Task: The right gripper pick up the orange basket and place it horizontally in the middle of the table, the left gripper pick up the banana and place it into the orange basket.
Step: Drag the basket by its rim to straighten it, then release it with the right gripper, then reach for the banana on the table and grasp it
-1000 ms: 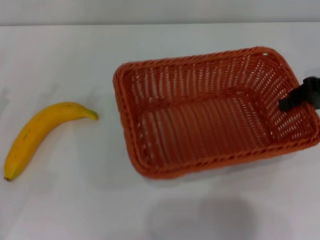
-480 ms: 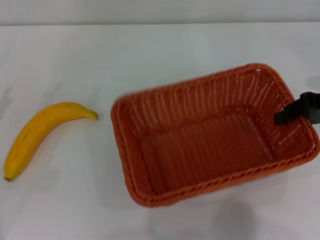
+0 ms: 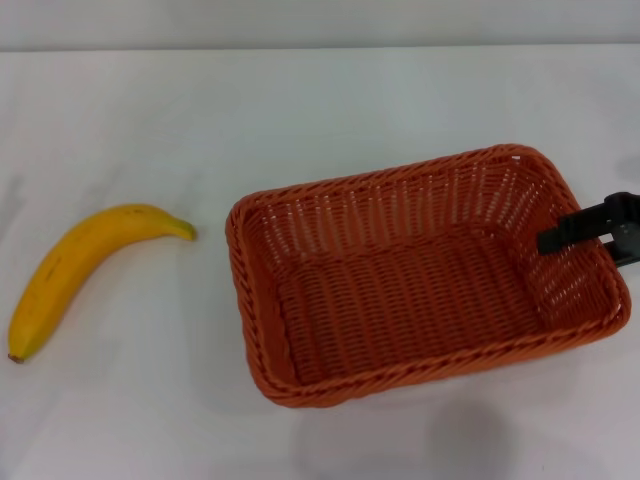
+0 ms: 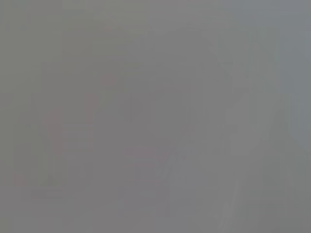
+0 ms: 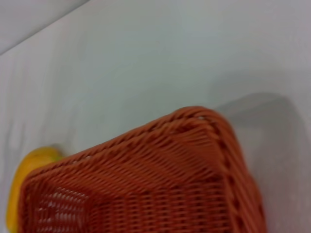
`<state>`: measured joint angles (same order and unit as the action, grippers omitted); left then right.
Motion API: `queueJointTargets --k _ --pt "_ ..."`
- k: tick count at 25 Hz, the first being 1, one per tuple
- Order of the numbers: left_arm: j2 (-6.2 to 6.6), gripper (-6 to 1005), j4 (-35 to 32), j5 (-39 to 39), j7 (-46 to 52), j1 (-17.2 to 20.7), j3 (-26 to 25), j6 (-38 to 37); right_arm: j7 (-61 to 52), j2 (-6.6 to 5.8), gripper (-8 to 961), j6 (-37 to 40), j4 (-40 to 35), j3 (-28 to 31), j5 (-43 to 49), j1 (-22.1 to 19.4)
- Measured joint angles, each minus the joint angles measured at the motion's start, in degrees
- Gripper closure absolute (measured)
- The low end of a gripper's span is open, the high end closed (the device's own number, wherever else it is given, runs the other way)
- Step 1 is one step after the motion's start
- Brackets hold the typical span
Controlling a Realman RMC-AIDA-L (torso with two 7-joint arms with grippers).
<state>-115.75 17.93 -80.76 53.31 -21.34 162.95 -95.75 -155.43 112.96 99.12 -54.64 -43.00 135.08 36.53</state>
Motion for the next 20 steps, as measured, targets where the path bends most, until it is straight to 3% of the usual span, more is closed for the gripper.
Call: queueJointTargets --k 5,12,17,20 --pt "0.21 115 -0.01 -0.01 0.02 -0.32 0.00 0.13 0.59 -0.76 241 2.73 -0.10 -0.03 -1.68 -0.01" --pt "0.23 115 -0.01 -0.01 0.05 -0.33 0.00 0.10 1.03 -0.77 186 5.05 -0.35 -0.07 -2.72 -0.72" --pt "0.21 116 0.44 0.41 0.97 -0.19 0.00 -0.21 3.30 -2.84 154 3.16 -0.22 1.35 -2.73 -0.71" --pt "0.44 116 5.50 4.73 7.41 -0.29 0.03 -0.71 6.60 -4.16 155 2.91 0.83 5.30 -2.75 -0.26"
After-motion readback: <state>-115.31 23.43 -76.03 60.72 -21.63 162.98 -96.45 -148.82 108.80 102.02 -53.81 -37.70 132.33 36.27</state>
